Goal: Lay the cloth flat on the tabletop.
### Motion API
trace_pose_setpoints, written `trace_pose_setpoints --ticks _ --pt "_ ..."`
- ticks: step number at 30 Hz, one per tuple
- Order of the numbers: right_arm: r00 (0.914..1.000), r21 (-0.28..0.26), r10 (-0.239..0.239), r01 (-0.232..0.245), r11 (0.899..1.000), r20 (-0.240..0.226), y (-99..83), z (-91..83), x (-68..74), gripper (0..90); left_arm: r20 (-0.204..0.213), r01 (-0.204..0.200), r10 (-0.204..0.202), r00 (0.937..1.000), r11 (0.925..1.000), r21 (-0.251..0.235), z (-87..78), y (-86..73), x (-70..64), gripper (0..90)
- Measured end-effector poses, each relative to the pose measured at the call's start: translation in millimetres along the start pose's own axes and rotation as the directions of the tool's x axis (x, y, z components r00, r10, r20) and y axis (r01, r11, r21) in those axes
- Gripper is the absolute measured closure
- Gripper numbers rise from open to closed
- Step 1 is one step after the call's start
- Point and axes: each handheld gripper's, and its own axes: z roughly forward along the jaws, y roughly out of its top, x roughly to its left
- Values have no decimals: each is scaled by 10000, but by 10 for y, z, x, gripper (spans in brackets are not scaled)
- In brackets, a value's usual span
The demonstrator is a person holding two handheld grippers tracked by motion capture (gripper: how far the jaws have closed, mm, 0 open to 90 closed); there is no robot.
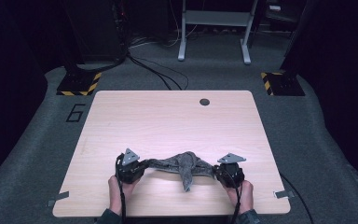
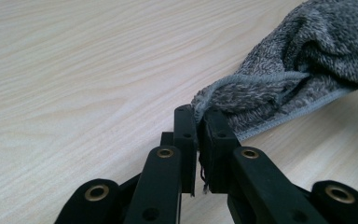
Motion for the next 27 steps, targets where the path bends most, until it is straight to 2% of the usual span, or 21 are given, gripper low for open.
trace_pose_setpoints --ticks 3,5,6,7,10,12,13,14,15,18,21,22,25,27 --pt "9999 193 149 -149 9997 11 -4 28 -40 827 38 -35 34 10000 10000 77 21 -6 -3 849" --pt "9998 283 184 -181 9994 -101 -4 33 -41 708 126 -92 90 9999 9999 139 31 -7 -29 842" --pt "9992 149 232 -227 9996 -313 0 13 -34 653 199 -127 122 9997 9997 209 29 -6 -35 832" --pt "9988 55 87 -84 9999 -478 6 -14 -34 606 213 -65 62 9998 9998 166 36 -11 -46 816" --pt "9963 -233 202 -222 9995 -832 42 -92 44 491 334 -58 49 9994 9996 270 48 -17 -56 759" --pt "9946 -476 6 -56 9988 -1035 77 -151 133 431 408 -50 35 9992 9994 349 55 -21 -61 698" --pt "9946 -476 6 -56 9988 -1035 77 -151 133 431 408 -50 35 9992 9994 349 55 -21 -61 674" --pt "9930 -506 -55 -4 9987 -1179 95 -169 177 390 359 -13 -1 9994 9992 411 63 -21 -69 674" --pt "9891 -669 -248 152 9976 -1454 125 -202 290 330 401 -61 40 9992 9985 536 68 -23 -71 607" --pt "9826 -766 -560 430 9961 -1769 149 -208 430 254 475 -129 101 9988 9982 591 81 -29 -85 603" --pt "9797 -877 -813 661 9940 -1834 168 -181 614 153 453 -192 160 9988 9972 717 96 -31 -97 611" --pt "9797 -824 -876 737 9939 -1805 174 -170 652 146 455 -122 91 9989 9975 703 108 -36 -107 620" --pt "9747 -684 -1344 1239 9899 -1786 193 -80 778 171 485 -290 252 9985 9964 799 122 -46 -107 659" --pt "9760 -343 -1487 1451 9888 -1592 202 -20 828 295 480 -224 189 9987 9969 753 130 -53 -115 698"
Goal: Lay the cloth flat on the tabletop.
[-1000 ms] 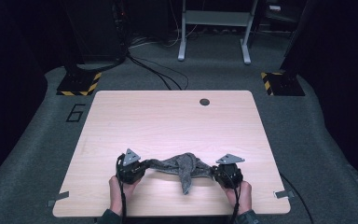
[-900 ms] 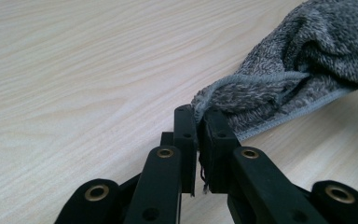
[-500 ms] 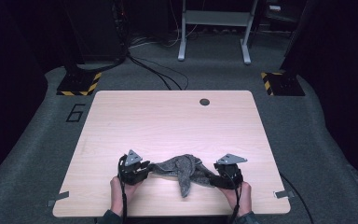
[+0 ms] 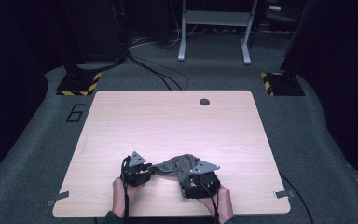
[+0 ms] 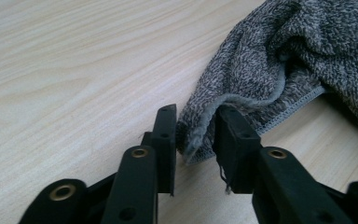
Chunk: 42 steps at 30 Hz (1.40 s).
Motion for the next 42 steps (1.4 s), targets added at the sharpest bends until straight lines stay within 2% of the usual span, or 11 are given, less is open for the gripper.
trace_pose_setpoints --ticks 4,7,9,13,20,25,31,32,35,37,42 --pt "9985 431 147 -170 9989 528 8 107 -4 640 -1 59 -59 10000 10000 -68 3 -8 8 759" --pt "9979 407 248 -272 9988 595 15 100 -70 787 1 48 -48 10000 10000 -62 -7 -13 36 775" --pt "9968 408 233 -265 9988 759 36 56 -138 823 -75 91 -92 9999 9999 -90 -5 -14 48 783" --pt "9950 247 200 -225 9994 983 83 7 -222 829 -96 89 -90 9999 9999 -73 -8 -17 80 785" --pt "9877 66 300 -314 9995 1535 304 -119 -578 831 -189 123 -122 9997 9999 44 7 -3 151 809" --pt "9855 537 -24 -68 9985 1694 392 15 -819 830 -259 140 -139 9996 9999 44 76 29 187 835" --pt "9855 948 299 -462 9944 1669 415 255 -1046 827 -486 227 -212 9986 9993 299 182 75 292 841" --pt "9847 1044 417 -599 9927 1690 406 300 -1081 823 -559 331 -314 9979 9990 295 208 79 302 828" --pt "9817 1380 770 -1018 9852 1744 371 409 -1156 776 -622 510 -482 9969 9977 436 231 106 305 648" --pt "9777 1418 1010 -1281 9816 1839 348 435 -1198 682 -652 543 -513 9966 9975 457 213 121 285 531" --pt "9757 1012 1175 -1378 9853 1850 342 237 -1181 497 -780 446 -426 9960 9987 232 136 141 221 413"
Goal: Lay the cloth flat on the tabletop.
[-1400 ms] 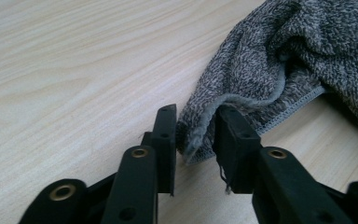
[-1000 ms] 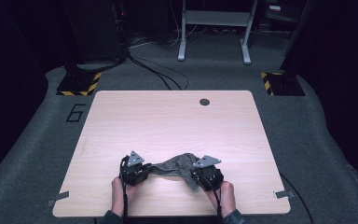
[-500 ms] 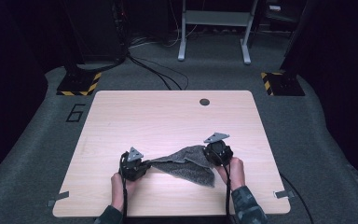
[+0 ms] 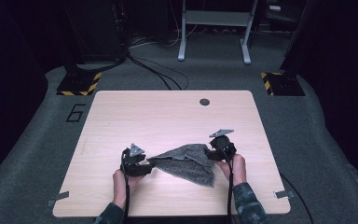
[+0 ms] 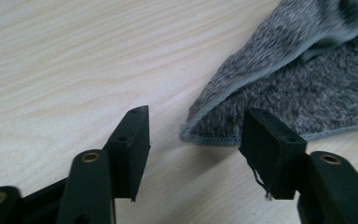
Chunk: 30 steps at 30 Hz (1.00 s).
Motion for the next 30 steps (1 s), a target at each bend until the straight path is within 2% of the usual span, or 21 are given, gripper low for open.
trace_pose_setpoints --ticks 2,3,4,5,6,9,12,15,16,20,22,24,28,29,30 --pt "10000 -241 -72 72 9997 17 -27 -143 44 464 2 -10 10 10000 9998 -180 -42 21 -46 368" --pt "9997 -453 -225 219 9987 -118 -51 -214 62 446 25 -85 86 10000 9997 -248 -63 33 -73 357" --pt "9995 -695 -131 110 9975 -298 -86 -285 91 427 -23 -165 164 9999 9993 -328 -69 39 -99 346" --pt "9988 -896 -299 263 9956 -394 -113 -327 97 418 11 -358 358 9994 9990 -251 -74 50 -121 344" --pt "9984 -1012 -238 185 9947 -508 -157 -372 129 400 14 -407 407 9992 9989 -233 -53 57 -150 341" --pt "9981 -1022 -158 97 9947 -590 -288 -449 221 372 69 -548 548 9985 9985 -42 0 67 -164 335" --pt "9968 -995 -161 83 9950 -782 -397 -482 307 326 70 -445 446 9990 9989 -117 29 74 -186 325" --pt "9934 -792 -149 59 9968 -1134 -499 -417 362 323 115 -393 394 9992 9991 -126 42 71 -179 293" --pt "9940 -655 -135 64 9978 -1087 -516 -375 365 324 135 -362 363 9993 9993 -75 52 70 -171 279" --pt "9952 -334 24 -57 9994 -980 -601 -201 366 484 141 -287 287 9995 9996 -26 73 53 -167 253" --pt "9942 -244 32 -59 9997 -1078 -626 -172 397 576 97 -259 259 9996 9996 -56 72 46 -167 239" --pt "9929 -216 27 -53 9998 -1185 -661 -164 453 630 121 -175 176 9998 9998 -68 56 39 -164 237" --pt "9901 -241 117 -152 9996 -1399 -725 -159 561 673 27 -179 180 9998 9998 -120 16 29 -146 227" --pt "9890 -220 53 -86 9997 -1481 -739 -160 593 678 74 -66 67 10000 9999 -139 18 25 -146 224" --pt "9889 -220 100 -134 9997 -1479 -757 -157 645 671 27 -97 97 9999 10000 1 20 28 -145 221"
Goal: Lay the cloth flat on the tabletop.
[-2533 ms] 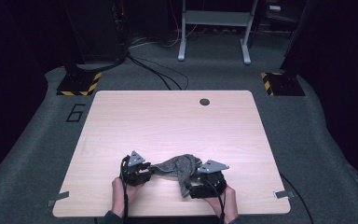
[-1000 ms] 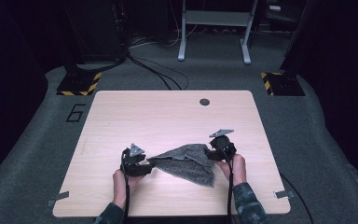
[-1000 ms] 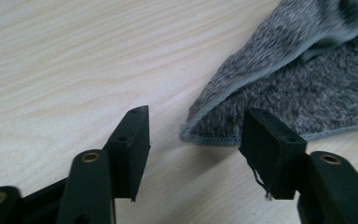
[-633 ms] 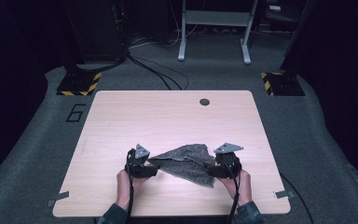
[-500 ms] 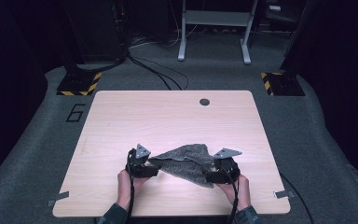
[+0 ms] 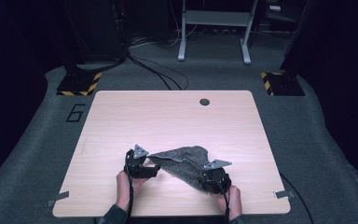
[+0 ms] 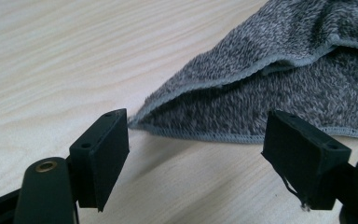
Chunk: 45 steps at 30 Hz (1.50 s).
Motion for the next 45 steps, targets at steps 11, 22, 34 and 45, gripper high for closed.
trace_pose_setpoints --ticks 11,22,34,45 --pt "9999 -1181 -55 66 9930 96 18 -370 193 579 1 -191 191 9998 9998 -16 55 78 -174 191" --pt "9810 -113 -1059 1092 9940 1626 211 -54 130 612 732 -1497 1469 9864 9882 338 172 108 -586 334" --pt "9825 -808 -261 416 9959 1845 485 -145 -218 856 1195 -2178 2090 9706 9738 657 283 106 -596 831" --pt "9804 -217 94 -52 9998 1969 865 -67 -586 855 1924 -2008 1896 9628 9788 400 208 14 -461 839"
